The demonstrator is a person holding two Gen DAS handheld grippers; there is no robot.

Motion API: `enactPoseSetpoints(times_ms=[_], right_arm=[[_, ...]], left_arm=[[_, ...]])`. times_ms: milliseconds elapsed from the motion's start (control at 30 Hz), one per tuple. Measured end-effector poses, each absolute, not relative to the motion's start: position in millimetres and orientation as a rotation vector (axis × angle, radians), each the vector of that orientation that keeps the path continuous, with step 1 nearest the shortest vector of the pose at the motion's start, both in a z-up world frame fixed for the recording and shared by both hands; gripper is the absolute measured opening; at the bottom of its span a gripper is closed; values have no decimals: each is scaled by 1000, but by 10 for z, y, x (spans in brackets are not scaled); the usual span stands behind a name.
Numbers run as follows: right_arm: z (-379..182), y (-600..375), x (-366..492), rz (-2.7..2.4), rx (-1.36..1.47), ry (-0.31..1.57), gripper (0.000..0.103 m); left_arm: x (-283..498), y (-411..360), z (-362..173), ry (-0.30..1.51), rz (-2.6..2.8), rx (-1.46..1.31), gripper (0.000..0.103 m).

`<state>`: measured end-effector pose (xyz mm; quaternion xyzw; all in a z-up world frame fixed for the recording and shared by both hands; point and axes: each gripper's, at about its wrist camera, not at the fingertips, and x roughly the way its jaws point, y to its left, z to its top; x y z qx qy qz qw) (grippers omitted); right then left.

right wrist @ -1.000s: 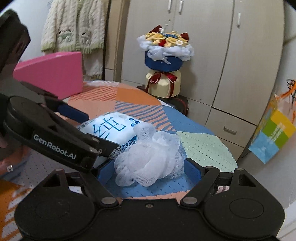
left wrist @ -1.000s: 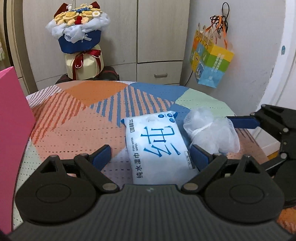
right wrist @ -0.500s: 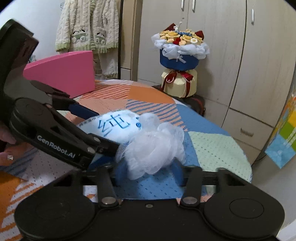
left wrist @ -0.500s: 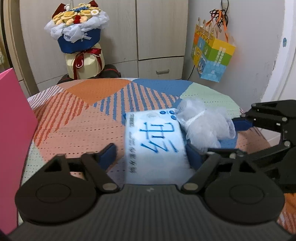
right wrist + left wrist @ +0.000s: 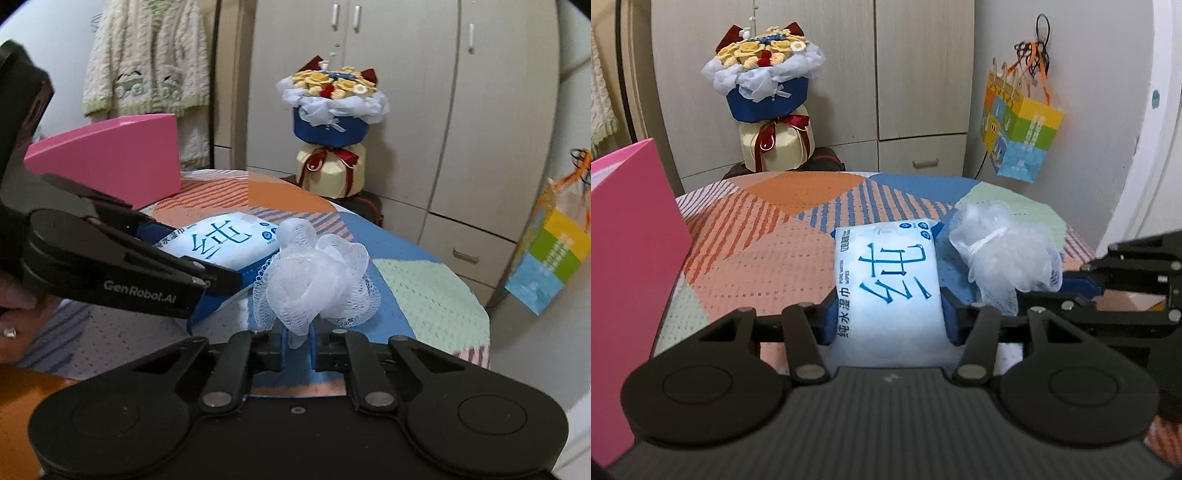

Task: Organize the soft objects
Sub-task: 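Grasp the wet-wipe pack with the left tool while the right tool grasps the sponge, then carry the wipe pack with the left tool while the right tool carries the sponge to the box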

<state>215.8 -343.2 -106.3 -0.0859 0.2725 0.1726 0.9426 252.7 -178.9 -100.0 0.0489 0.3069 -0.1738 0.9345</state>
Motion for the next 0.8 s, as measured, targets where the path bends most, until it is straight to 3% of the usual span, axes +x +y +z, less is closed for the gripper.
enactPoseSetpoints(times_ms=[800], right_arm=[[-959,-3142,911,313,42,616,13]], left_arm=[[1189,-1010,-697,574,-438,51,51]])
